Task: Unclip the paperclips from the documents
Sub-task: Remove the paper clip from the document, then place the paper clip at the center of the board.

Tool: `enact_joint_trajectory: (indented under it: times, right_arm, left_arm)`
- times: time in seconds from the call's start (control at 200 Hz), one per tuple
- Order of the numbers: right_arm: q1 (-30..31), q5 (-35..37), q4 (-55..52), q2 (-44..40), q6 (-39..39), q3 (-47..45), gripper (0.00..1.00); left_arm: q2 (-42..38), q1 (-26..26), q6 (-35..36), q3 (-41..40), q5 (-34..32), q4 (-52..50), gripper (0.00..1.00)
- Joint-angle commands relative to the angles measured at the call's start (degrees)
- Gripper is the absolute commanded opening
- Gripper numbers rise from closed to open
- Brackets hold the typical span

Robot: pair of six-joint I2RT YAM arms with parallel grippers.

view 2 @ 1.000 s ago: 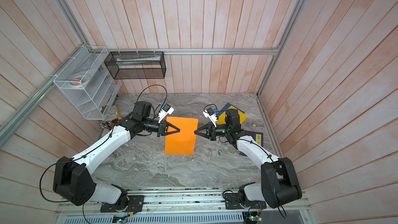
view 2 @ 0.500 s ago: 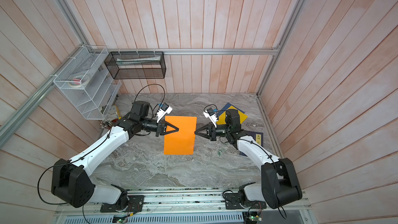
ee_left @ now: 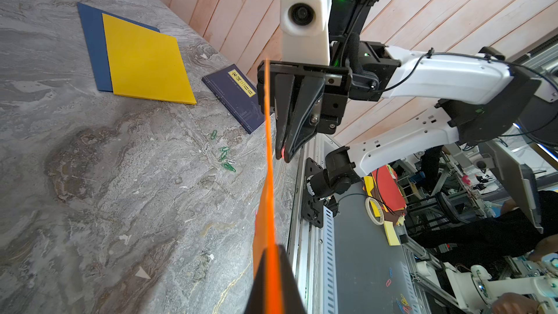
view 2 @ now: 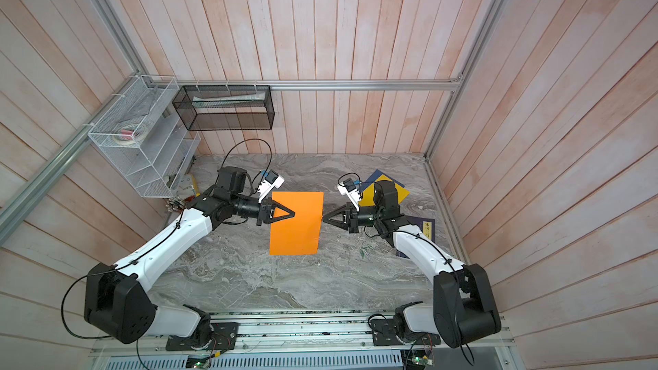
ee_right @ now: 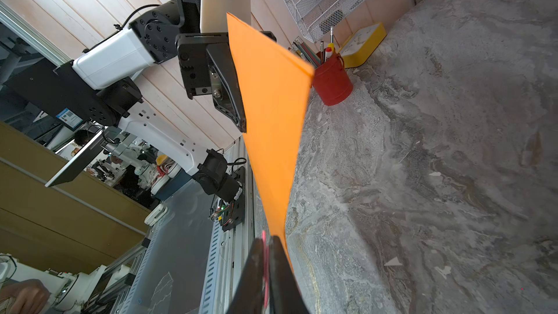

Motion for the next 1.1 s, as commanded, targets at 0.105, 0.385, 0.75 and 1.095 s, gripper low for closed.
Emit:
enact_joint_trajectory:
  times: [0.105, 0.385, 0.75, 1.095]
  right_arm:
    - [-0.98, 2.02, -1.57, -2.39, -0.51, -1.61, 0.09]
    - [-4.69, 15.69, -7.85, -4.82, 1.29, -5.76, 0.03]
    - [-11.2, 30.74, -18.81, -4.08, 0.08, -11.13, 0.02]
    - [-11.1, 37.07, -22.85, 6.82, -1.11, -7.92, 0.03]
  left_arm:
    - [-1.25, 0.52, 1.15, -0.19, -0.94, -0.3, 0.0]
    - [-1.41, 0.58, 1.3, -0.35, -1.29, -0.36, 0.0]
    - [-0.99, 0.66, 1.45, -0.36, -1.14, -0.28, 0.0]
    - [-0.64, 0.75, 1.58, 0.25, -1.18, -0.81, 0.0]
